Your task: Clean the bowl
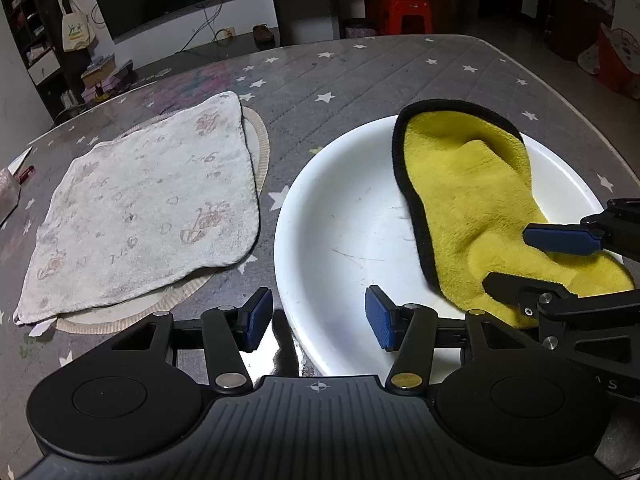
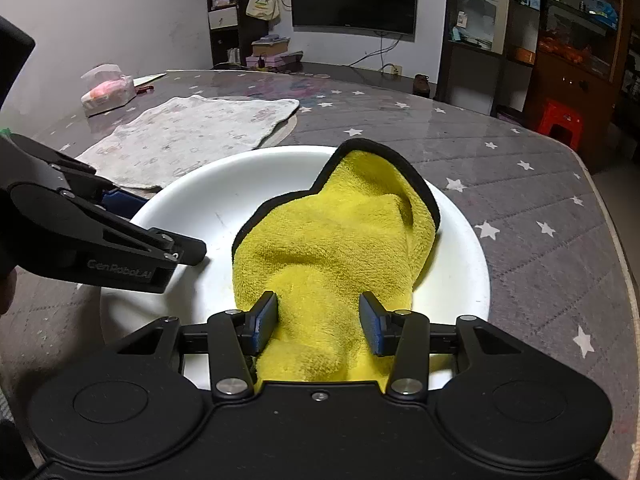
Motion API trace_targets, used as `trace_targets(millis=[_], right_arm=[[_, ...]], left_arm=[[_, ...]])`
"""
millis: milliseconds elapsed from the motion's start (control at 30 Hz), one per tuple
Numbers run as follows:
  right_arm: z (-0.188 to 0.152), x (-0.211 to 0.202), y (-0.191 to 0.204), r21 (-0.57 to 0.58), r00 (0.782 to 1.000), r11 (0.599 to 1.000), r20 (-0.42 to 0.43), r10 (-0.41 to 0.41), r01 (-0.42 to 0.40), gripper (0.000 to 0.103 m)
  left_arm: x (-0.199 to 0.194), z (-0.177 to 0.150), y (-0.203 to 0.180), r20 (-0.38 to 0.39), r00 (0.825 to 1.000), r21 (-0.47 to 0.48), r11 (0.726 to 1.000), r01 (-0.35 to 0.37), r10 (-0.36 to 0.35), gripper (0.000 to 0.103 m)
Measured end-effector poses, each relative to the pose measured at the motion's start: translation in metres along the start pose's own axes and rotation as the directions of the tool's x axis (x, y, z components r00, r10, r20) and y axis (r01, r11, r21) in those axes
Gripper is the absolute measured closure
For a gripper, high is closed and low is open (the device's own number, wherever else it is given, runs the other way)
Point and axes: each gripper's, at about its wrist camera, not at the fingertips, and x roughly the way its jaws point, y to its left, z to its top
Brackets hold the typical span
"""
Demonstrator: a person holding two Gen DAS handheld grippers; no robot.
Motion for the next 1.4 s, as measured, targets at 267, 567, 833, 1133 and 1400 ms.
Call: trace_targets(millis=[267, 567, 833, 1133, 1400], right_arm=[[-0.0012, 0.0002, -0.0001, 0.008, 1.000, 1.000, 0.005, -0.003, 0.003, 0.055], [-0.0008, 0.0001, -0.0016, 0.012, 1.000, 1.000, 0.004, -0.009, 0.009, 0.055], [-0.0004, 0.0007, -0.0011, 0.014, 1.000, 1.000, 0.006, -0.013, 0.012, 0.055], [-0.0001, 0.0015, -0.0020, 0.015, 1.000, 1.000, 0.006, -0.018, 0.017, 0.054], [-0.0003, 0.0005, -0.0038, 0.015, 1.000, 1.000, 0.003, -0.019, 0.019, 0.054]], left_arm=[[0.0007, 0.0008, -0.0020, -0.003, 1.000, 0.008, 1.000, -0.013, 0.013, 0.047], [0.0008, 0.0009, -0.0030, -0.001, 1.000, 0.018, 1.000, -0.015, 0.015, 0.047], [0.0007, 0.0010, -0.0054, 0.001, 1.000, 0.026, 0.999, -0.025, 0.025, 0.047], [0.0007, 0.0010, -0.0085, 0.003, 0.999, 0.033, 0.999, -0.038, 0.038, 0.047], [0.0010, 0.0019, -0.0085, 0.000, 0.999, 0.029, 0.999, -0.040, 0.040, 0.047]])
